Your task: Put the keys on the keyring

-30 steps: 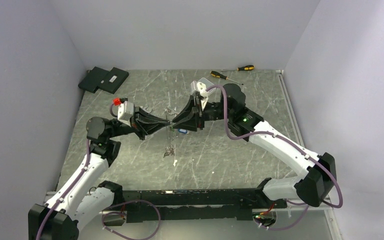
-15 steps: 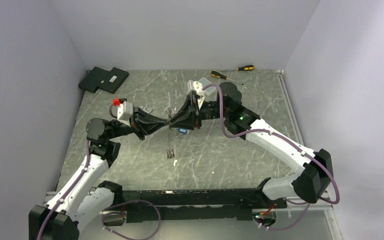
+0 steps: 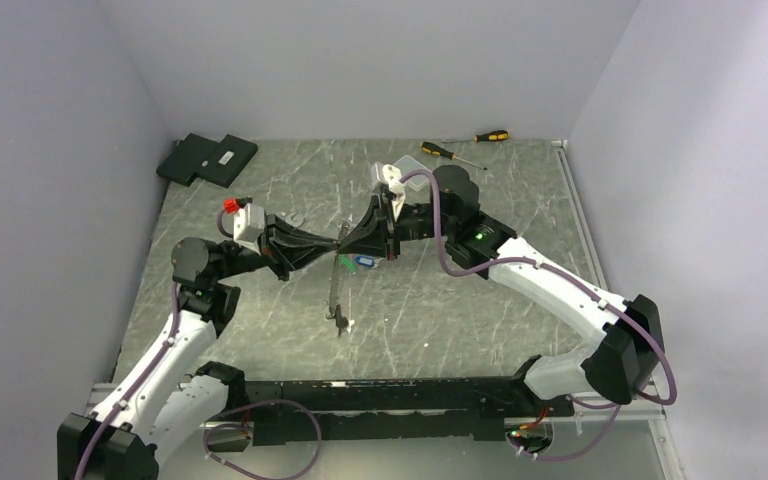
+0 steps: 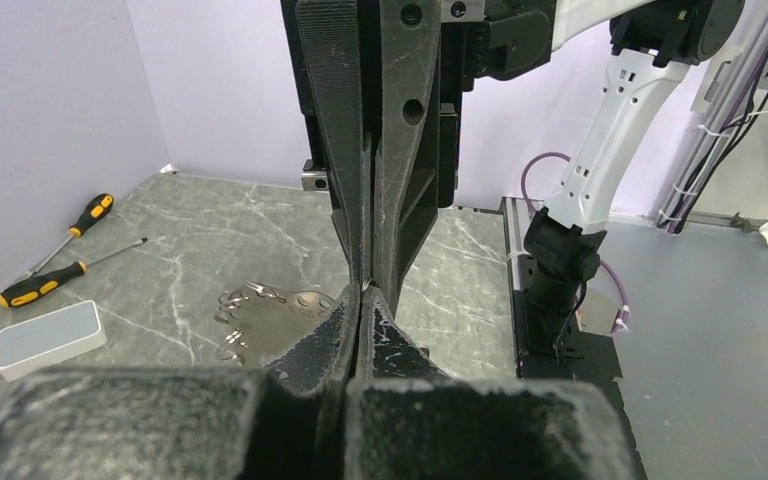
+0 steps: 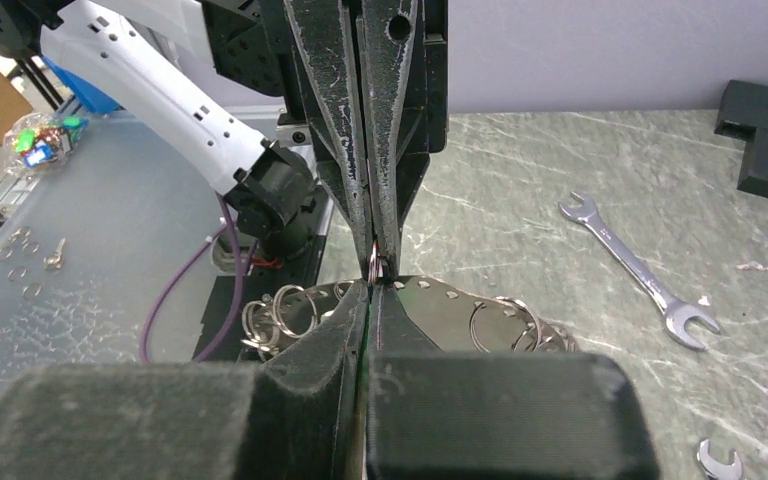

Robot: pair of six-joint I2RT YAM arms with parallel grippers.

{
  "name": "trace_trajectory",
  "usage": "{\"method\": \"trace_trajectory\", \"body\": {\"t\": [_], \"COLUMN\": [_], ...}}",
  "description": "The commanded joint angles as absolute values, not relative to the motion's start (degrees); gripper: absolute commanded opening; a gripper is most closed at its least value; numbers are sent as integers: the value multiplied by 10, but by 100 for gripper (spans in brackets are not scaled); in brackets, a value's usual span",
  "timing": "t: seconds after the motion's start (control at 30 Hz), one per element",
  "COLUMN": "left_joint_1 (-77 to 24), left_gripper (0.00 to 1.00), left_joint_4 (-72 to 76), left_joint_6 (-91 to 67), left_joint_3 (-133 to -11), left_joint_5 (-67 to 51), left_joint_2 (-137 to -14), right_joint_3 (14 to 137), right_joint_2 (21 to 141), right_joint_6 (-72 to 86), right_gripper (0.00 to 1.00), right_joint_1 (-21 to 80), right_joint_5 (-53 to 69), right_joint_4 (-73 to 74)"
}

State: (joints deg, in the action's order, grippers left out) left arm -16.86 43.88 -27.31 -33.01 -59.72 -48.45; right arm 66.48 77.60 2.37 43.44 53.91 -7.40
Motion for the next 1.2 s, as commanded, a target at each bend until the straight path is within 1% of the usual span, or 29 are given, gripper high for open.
{"method": "trace_trajectory", "body": {"t": [0.0,0.1,0.13,0.2,0.23,0.3,0.33,0.43,0.53,0.63,0.73,0.9,1.17], "left_joint_1": [-165,-165,-165,-165,-165,-166,-167,-168,-168,-172,-180,-203,-218], "left_gripper": [5,28,34,42,47,54,56,54,47,41,39,37,32], "left_joint_4": [420,269,205,86,43,-21,-37,-61,-65,-30,-11,-80,-112], "left_joint_6": [-240,-146,-104,-26,11,53,62,78,77,50,36,91,116], "left_joint_3": [-352,-393,-408,-437,-447,-462,-468,-483,-496,-494,-489,-499,-502], "left_joint_5": [-599,-626,-630,-627,-625,-629,-629,-647,-667,-682,-684,-658,-646], "left_joint_2": [-464,-449,-442,-430,-426,-423,-425,-442,-467,-484,-493,-505,-502], "right_joint_3": [688,693,694,696,697,698,698,701,716,740,760,791,808], "right_joint_2": [767,757,754,745,742,734,730,720,717,725,735,754,772], "right_joint_6": [5,-26,-35,-52,-61,-77,-86,-107,-137,-164,-185,-201,-209], "right_gripper": [0,0,0,0,0,0,0,0,0,0,0,0,0], "right_joint_1": [439,439,439,440,441,442,443,449,464,489,507,523,535], "right_joint_5": [525,498,490,472,458,441,432,414,379,350,324,298,284], "right_joint_4": [-64,-27,-13,19,40,69,81,113,155,198,231,268,290]}}
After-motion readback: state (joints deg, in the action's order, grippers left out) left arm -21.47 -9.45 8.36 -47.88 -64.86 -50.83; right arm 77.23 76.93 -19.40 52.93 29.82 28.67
